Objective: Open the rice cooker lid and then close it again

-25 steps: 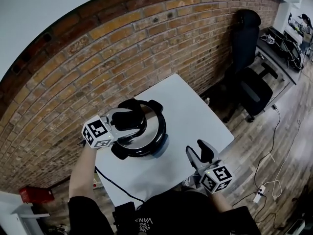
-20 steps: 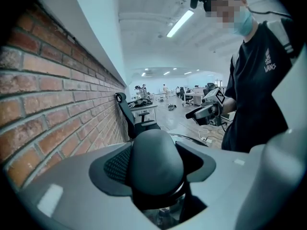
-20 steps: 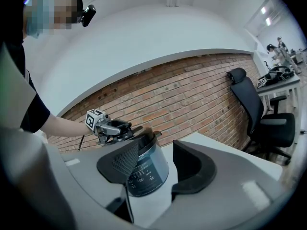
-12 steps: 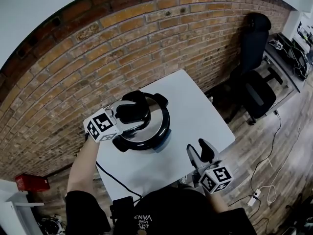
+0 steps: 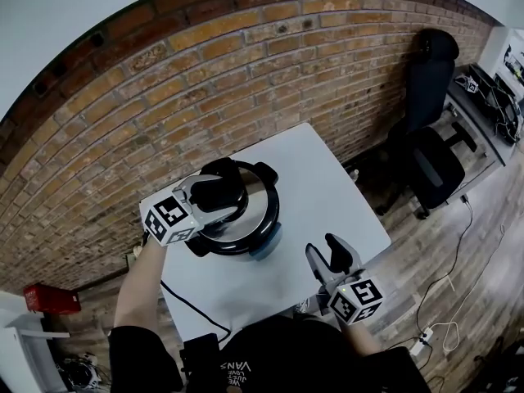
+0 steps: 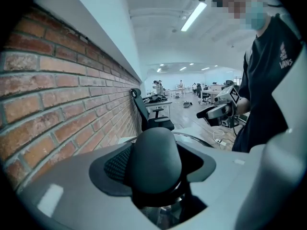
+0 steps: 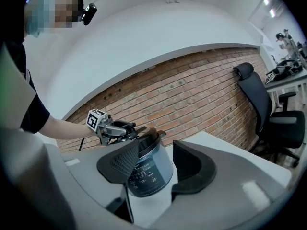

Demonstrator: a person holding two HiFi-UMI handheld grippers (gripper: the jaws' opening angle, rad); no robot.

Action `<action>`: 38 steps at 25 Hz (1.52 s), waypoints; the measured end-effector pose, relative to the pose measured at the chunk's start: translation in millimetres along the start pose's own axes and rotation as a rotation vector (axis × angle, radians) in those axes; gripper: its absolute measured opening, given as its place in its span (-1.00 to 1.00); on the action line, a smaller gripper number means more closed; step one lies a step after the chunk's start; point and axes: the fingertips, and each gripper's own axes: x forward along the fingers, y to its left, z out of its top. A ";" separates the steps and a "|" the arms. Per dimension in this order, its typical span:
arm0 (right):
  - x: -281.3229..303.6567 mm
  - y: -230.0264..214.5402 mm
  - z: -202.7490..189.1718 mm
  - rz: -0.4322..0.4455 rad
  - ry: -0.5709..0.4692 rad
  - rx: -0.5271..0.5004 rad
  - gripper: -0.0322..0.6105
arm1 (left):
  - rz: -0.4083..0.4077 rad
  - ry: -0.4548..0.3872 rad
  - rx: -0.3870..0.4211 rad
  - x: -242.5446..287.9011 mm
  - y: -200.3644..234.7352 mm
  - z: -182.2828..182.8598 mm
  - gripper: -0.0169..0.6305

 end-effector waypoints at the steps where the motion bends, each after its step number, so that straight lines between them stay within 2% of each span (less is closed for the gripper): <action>1: 1.0 -1.0 -0.2 0.008 0.004 0.000 -0.23 | 0.019 0.003 -0.011 -0.1 0.8 -0.6 -0.08; 10: 11.0 -13.5 4.1 0.103 0.040 -0.014 -0.23 | 0.199 0.033 -0.107 -1.6 7.1 -3.0 -0.07; 18: 23.4 -15.7 1.5 0.213 0.102 -0.026 -0.23 | 0.433 0.075 -0.236 -5.1 13.8 -6.6 -0.08; 26: 30.9 -0.3 0.8 0.292 0.112 -0.039 -0.23 | 0.482 0.068 -0.261 -6.8 14.1 -8.2 -0.08; 28: 28.1 3.8 0.2 0.300 0.114 -0.042 -0.23 | 0.517 0.049 -0.257 -11.4 12.0 -9.0 -0.07; 32: 22.0 10.4 4.0 0.321 0.114 -0.073 -0.23 | 0.634 -0.056 -0.243 -33.4 0.6 -3.6 -0.07; 38: 4.0 26.5 11.6 0.352 0.105 -0.108 -0.23 | 0.724 -0.136 -0.273 -71.2 -46.4 2.9 -0.07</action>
